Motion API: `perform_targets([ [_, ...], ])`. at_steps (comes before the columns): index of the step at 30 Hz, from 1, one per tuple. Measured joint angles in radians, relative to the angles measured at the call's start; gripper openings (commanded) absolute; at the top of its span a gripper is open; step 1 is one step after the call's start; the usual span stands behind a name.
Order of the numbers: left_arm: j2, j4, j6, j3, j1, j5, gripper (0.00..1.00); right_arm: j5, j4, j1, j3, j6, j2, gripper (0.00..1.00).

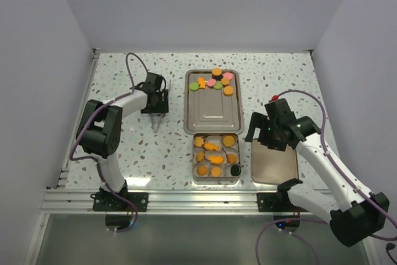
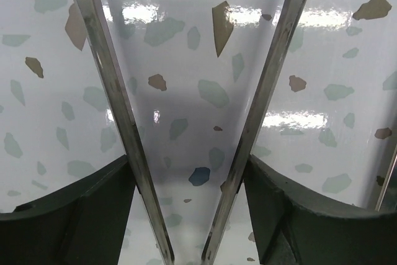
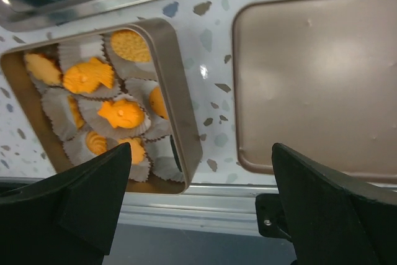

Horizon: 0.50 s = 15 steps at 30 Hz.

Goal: Pack the cookies

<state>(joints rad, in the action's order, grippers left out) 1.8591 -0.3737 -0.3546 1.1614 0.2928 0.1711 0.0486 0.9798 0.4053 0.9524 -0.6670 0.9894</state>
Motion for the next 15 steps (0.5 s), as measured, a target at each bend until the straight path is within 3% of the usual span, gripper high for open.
perform_targets([
  [2, 0.002, 0.0, 0.001, 0.004, -0.004, -0.006, 0.8, -0.013, -0.002, 0.0, -0.047, 0.0, 0.023, 0.97],
  [3, 0.001, 0.0, 0.001, 0.004, -0.005, -0.01, 1.0, -0.015, -0.008, 0.0, -0.069, 0.0, 0.037, 0.96],
  [10, -0.06, -0.047, -0.006, 0.005, -0.005, -0.03, 1.0, -0.032, -0.081, 0.0, -0.19, -0.008, 0.119, 0.84],
  [14, -0.163, -0.077, -0.024, 0.003, -0.006, -0.031, 1.0, -0.047, -0.148, 0.0, -0.221, -0.013, 0.192, 0.72],
  [15, -0.197, -0.084, -0.028, 0.003, -0.006, -0.031, 1.0, -0.051, -0.165, 0.0, -0.227, -0.013, 0.215, 0.64],
])
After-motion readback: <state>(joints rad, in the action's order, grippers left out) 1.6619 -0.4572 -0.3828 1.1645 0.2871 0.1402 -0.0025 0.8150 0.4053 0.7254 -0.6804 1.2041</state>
